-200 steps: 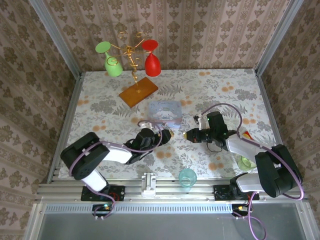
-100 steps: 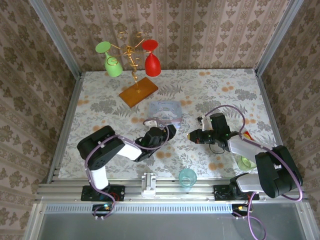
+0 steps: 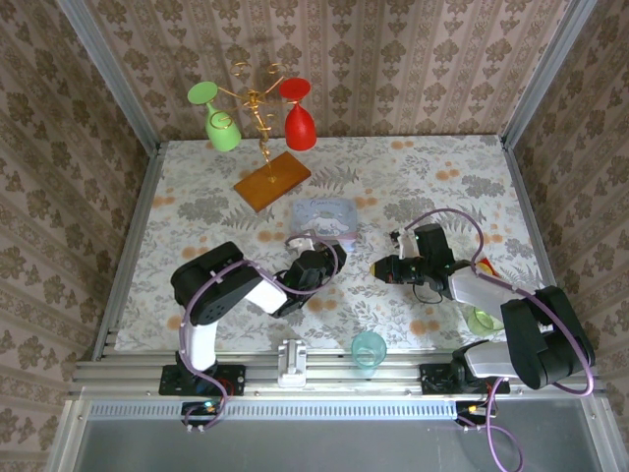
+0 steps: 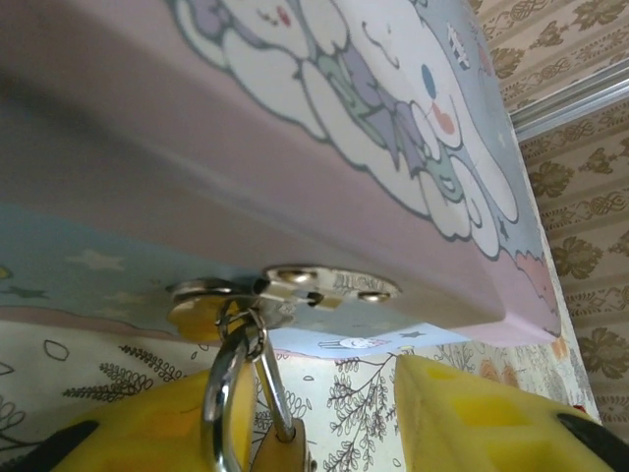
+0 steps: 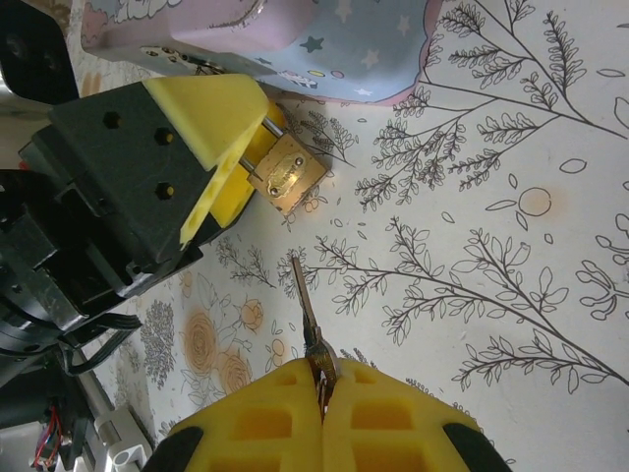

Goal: Unlock a padlock with a key

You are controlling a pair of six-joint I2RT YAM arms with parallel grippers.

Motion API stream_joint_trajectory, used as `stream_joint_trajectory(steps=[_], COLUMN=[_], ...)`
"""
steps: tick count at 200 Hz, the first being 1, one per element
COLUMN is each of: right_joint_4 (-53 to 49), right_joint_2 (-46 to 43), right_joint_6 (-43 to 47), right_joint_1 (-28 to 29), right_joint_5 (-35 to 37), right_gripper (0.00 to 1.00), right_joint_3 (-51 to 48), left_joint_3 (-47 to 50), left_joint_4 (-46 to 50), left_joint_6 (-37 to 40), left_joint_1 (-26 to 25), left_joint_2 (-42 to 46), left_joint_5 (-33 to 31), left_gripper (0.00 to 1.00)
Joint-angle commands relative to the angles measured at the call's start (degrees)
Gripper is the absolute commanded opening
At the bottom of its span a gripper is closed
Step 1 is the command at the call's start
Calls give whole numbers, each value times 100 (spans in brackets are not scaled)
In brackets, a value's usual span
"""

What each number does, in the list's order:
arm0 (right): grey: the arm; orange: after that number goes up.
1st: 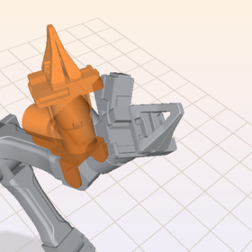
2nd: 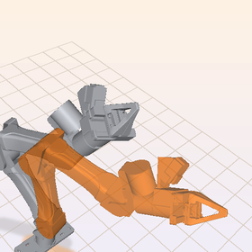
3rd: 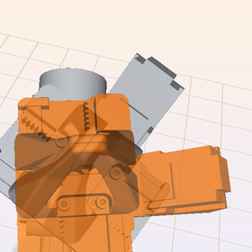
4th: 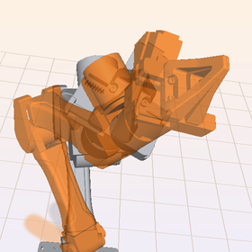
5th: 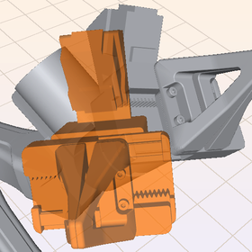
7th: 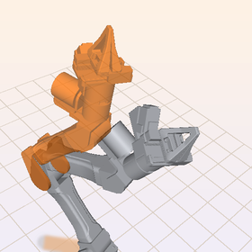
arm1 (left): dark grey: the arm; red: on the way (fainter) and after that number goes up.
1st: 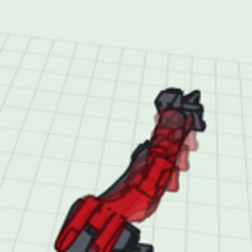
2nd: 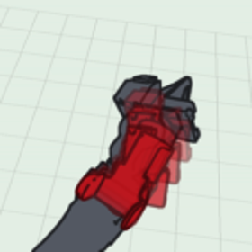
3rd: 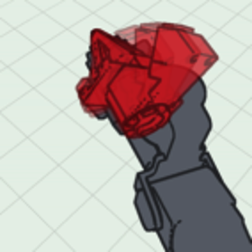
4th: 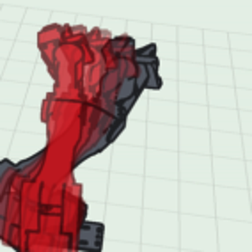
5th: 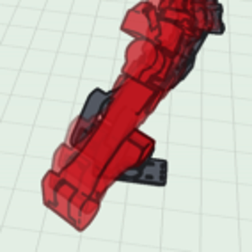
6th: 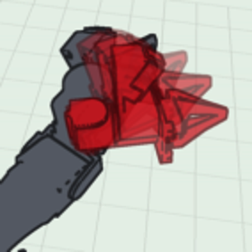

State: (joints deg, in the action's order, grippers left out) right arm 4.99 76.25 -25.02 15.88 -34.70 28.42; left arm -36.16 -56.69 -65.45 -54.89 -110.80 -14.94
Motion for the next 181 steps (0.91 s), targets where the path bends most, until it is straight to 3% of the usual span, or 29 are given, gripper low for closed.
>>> stream_joint_trajectory(steps=[1,34,78,132,181], right_joint_4=[55,280,371,853,1219], right_joint_2=[74,310,1368,1819,2158], right_joint_6=[46,-192,-388,-777,-1034], right_joint_1=[-40,-42,-38,-60,-61], right_joint_5=[-63,-482,-1288,-2054,-2589], right_gripper=[0,0,0,0,0], right_joint_3=[-21,41,359,639,717], left_joint_3=[26,48,108,405,611], left_joint_4=[418,683,550,36,-987], left_joint_6=[-284,-256,-294,-712,-1402], left_joint_1=[-62,-13,182,325,453], left_joint_2=[-334,-232,-213,232,10], left_joint_5=[255,360,742,1113,1343], left_gripper=[33,19,3,0,0])
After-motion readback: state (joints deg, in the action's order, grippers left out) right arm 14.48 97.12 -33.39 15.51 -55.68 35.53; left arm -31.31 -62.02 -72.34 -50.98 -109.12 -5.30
